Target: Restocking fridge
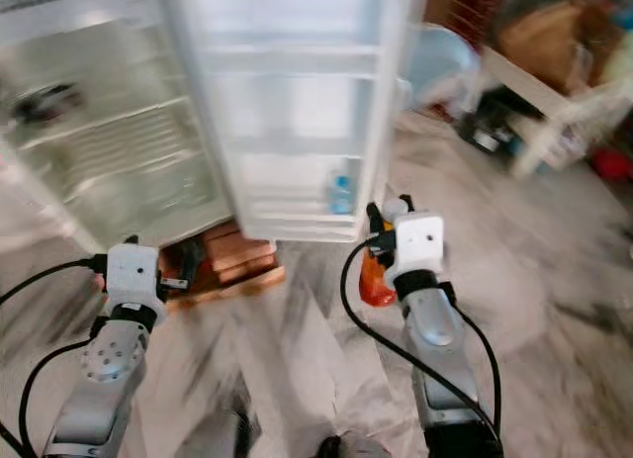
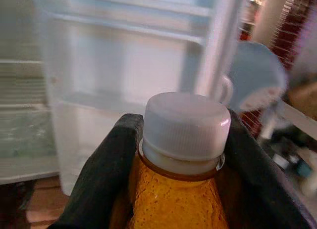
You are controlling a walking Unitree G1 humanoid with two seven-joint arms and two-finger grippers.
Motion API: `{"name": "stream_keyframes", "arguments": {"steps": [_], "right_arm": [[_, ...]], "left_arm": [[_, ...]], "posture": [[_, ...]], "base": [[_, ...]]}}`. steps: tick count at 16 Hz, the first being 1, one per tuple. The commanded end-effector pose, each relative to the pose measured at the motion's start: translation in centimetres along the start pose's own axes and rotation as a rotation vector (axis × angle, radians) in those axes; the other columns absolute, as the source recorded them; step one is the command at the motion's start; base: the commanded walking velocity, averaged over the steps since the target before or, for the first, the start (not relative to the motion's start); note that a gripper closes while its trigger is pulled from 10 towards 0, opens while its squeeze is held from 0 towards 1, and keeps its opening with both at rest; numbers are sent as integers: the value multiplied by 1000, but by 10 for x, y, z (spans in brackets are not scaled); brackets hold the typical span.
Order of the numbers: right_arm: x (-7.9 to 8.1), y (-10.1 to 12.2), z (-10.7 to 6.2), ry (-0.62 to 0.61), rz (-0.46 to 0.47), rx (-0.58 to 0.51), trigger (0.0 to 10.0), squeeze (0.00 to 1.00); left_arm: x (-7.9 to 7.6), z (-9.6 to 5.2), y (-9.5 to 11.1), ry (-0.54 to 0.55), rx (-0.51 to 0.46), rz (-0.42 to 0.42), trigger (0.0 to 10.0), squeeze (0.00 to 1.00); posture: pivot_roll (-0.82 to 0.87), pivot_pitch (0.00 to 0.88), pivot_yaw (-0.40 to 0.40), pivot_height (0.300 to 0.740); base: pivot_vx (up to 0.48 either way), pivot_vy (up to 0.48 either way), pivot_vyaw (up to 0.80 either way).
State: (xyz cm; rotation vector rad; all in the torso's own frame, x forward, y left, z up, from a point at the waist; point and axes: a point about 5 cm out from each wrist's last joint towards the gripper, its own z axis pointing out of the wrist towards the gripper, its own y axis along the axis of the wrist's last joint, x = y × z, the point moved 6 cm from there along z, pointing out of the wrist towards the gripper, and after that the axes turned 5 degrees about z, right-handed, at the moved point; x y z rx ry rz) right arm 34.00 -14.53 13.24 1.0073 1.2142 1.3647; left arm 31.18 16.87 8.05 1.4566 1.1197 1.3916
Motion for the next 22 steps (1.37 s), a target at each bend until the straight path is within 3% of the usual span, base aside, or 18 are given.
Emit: {"name": "stream_keyframes", "arguments": {"steps": [1,8,22], "right_arm": [[6,9,4,23,8,-37,10000,0],[4,11,6,29,-7,-43,10000,0],[-1,11,10,-5,-28,-47,10000,0]], "left_arm": [[7,-1,-3,20,12,8,10000,0],[9,2,1,55,-13,44,10000,0],[5,0,1,26,-23,10,10000,0]], "posture": [[122,114,-23,740],[115,112,-28,740],[118,111,-34,740]], "base": [[0,0,781],[0,0,704],[224,0,0]]}}
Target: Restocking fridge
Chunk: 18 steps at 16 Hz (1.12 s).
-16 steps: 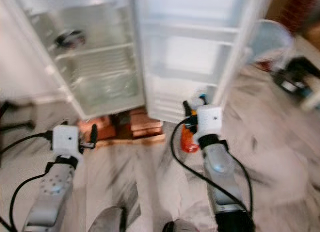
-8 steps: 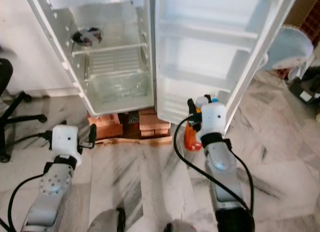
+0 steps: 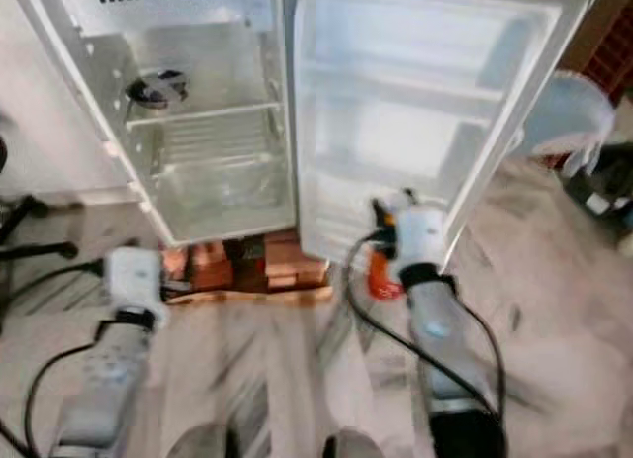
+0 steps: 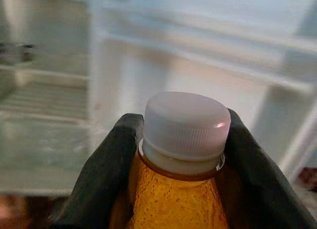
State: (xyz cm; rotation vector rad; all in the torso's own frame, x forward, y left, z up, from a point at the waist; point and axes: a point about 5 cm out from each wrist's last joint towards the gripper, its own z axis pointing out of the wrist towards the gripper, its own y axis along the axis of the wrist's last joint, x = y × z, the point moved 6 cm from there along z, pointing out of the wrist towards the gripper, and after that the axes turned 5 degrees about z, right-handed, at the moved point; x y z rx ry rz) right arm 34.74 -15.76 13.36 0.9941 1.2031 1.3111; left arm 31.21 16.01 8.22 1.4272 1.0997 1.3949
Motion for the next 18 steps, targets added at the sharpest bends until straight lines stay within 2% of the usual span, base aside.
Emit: {"name": "stream_keyframes", "arguments": {"steps": [1,10,13,15,18], "right_arm": [[12,11,4,28,16,-45,10000,0],[11,9,3,23,17,-42,10000,0],[1,4,-7,-22,27,-22,10000,0],[3,-2,-13,-14,32,-5,10000,0],[10,0,-9,9,29,-8,10000,0]], "left_arm": [[13,0,-3,27,6,21,10000,0],[13,-1,0,19,-1,13,10000,0],[8,-18,13,-27,-54,17,10000,0],[3,-28,20,-52,-88,71,10000,0],[1,-27,21,-67,-89,58,10000,0]], "posture": [[118,111,-34,740],[120,112,-30,740],[124,115,-33,740],[127,119,-38,740],[127,118,-45,740]], "base": [[255,0,0],[227,0,0],[0,0,0],[0,0,0],[0,0,0]]}}
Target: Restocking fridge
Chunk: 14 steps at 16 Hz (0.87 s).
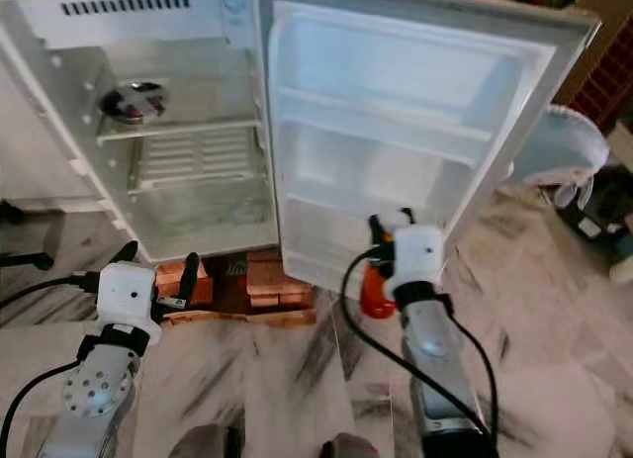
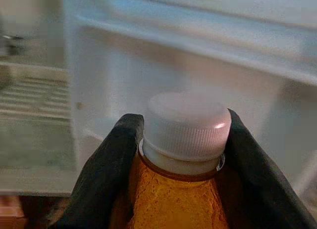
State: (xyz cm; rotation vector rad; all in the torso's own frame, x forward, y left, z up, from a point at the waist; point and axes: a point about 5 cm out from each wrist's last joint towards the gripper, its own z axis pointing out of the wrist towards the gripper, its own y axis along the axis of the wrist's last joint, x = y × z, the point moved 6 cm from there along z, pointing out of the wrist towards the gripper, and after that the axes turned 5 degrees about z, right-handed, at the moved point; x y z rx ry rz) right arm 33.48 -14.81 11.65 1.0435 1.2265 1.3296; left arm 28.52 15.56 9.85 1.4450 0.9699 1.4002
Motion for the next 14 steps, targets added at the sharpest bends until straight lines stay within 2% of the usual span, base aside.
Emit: {"name": "stream_keyframes", "arguments": {"steps": [1,4,10,14], "right_arm": [[-2,16,6,0,-13,-50,10000,0],[-9,18,8,-7,-22,-54,10000,0],[-3,16,8,5,-24,-51,10000,0],[-5,15,8,2,-25,-48,10000,0]], "left_arm": [[2,2,6,-2,-19,5,10000,0],[-1,3,9,-13,-28,0,10000,0],[0,4,6,-10,-18,-2,10000,0],[-1,5,6,-11,-15,-4,10000,0]], "posture": [[126,113,-47,740],[125,111,-49,740],[127,113,-48,740],[126,117,-43,740]], "base": [[0,0,0],[0,0,0],[277,0,0],[292,0,0]]}}
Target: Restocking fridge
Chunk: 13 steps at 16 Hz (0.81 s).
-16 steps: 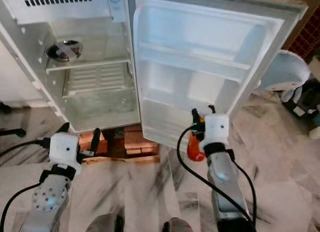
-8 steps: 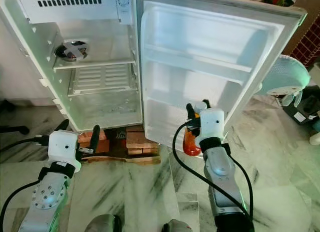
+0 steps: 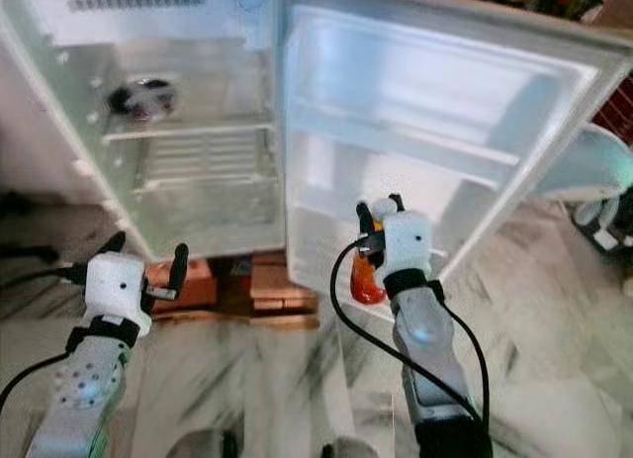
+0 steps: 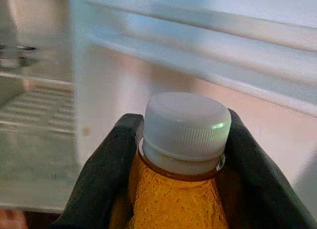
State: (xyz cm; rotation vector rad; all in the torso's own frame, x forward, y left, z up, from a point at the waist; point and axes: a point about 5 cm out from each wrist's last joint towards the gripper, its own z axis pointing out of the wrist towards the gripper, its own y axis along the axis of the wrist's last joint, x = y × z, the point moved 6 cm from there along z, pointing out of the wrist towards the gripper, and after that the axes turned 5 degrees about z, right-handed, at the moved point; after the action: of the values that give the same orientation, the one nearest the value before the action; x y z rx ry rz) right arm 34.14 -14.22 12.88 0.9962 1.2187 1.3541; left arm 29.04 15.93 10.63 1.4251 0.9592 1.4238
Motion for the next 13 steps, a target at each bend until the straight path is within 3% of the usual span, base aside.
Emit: {"name": "stream_keyframes", "arguments": {"steps": [1,4,10,13], "right_arm": [[-10,3,-1,-23,-14,-9,10000,0],[-9,3,-2,-21,-2,-6,10000,0],[-6,1,-2,-2,5,5,10000,0],[1,1,-1,24,12,5,10000,0]], "left_arm": [[-9,-1,0,-31,6,-12,10000,0],[-9,1,0,-30,8,-13,10000,0],[-9,1,-4,-21,24,-24,10000,0],[-4,-3,-23,-9,82,-19,10000,0]], "posture": [[124,119,-41,740],[121,120,-40,740],[118,124,-45,740],[118,137,-41,740]], "base": [[292,0,0],[284,0,0],[0,0,0],[0,0,0]]}}
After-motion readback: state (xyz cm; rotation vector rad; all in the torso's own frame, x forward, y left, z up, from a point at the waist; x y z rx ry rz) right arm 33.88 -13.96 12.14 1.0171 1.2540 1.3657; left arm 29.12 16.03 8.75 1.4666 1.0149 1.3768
